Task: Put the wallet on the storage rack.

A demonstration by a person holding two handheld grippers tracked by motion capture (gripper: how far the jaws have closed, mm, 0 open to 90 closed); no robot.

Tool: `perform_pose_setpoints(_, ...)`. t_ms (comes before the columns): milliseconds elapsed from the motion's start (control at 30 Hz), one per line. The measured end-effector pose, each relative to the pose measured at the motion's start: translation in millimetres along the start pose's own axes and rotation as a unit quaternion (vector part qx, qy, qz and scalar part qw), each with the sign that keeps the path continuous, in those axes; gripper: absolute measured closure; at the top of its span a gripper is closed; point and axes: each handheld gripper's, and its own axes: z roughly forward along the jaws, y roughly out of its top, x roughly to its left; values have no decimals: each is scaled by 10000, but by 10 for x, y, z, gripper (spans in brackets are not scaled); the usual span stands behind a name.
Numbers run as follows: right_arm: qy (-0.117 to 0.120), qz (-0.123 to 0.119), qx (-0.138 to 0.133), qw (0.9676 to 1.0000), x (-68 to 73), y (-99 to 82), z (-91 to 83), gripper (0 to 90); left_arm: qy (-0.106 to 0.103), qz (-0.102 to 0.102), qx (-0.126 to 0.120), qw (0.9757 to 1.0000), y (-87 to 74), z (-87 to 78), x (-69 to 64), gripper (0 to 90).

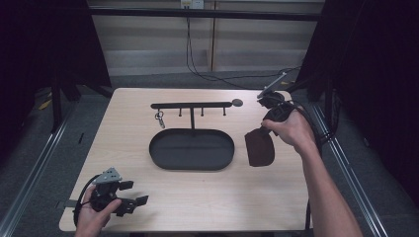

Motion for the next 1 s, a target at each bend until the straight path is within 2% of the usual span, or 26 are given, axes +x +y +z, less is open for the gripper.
perform_pose_setpoints(533,291,-157,-256,9991,161,158,10,819,31,14,12,10000,-1,-7,2,162)
perform_pose_setpoints(1000,756,-6,-576,9955,211,266,60,820,71,24,91,9999,1,19,-4,162)
